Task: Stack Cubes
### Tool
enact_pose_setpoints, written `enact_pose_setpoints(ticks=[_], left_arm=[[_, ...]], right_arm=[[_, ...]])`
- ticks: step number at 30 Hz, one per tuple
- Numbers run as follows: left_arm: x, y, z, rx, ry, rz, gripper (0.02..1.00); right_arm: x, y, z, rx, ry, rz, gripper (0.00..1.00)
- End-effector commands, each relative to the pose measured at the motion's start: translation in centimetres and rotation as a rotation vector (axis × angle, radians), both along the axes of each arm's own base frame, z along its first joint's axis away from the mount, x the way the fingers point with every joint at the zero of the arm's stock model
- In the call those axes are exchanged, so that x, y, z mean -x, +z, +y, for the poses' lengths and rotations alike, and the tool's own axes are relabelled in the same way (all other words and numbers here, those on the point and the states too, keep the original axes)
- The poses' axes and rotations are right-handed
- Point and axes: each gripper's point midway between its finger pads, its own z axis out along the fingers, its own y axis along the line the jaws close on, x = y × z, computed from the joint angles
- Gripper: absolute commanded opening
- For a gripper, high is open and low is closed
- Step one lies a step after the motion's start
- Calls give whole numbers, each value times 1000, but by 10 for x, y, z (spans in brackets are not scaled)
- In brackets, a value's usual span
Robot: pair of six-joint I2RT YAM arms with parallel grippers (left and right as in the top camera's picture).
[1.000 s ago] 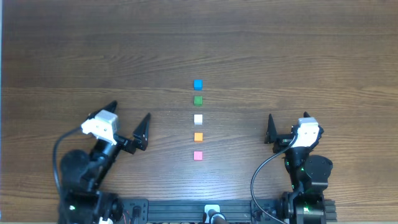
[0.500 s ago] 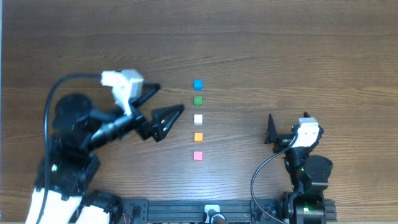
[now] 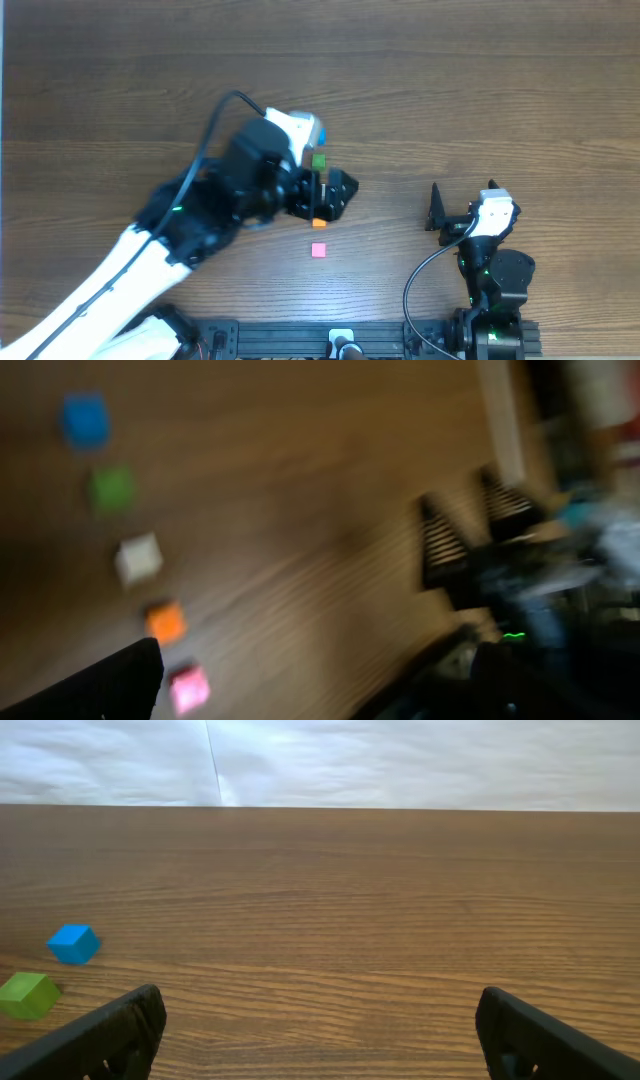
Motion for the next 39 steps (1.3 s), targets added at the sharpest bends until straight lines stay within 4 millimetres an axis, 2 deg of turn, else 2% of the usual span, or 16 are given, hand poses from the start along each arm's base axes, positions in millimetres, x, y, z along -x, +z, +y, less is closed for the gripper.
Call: enact_pose_setpoints(ticks=[1, 7, 13, 14, 18, 28, 39], left_arm=[[6, -48, 2, -166, 217, 136, 991], [25, -91, -16, -278, 235, 231, 996], [44, -132, -2, -360, 316, 359, 996], [51, -146, 5, -380, 344, 385, 993], [63, -175, 13, -400, 378, 399, 998], [58, -201, 17, -468, 397, 340, 987], [48, -224, 7, -511, 322, 292, 956]], right_arm=[[1, -2, 4, 3, 19, 1, 993], [1, -2, 4, 3, 18, 1, 991], [1, -2, 4, 3, 19, 1, 991], [1, -2, 4, 3, 18, 1, 991], [1, -2, 4, 3, 19, 1, 991], [1, -2, 4, 3, 18, 1, 991], [1, -2, 4, 3, 18, 1, 993]])
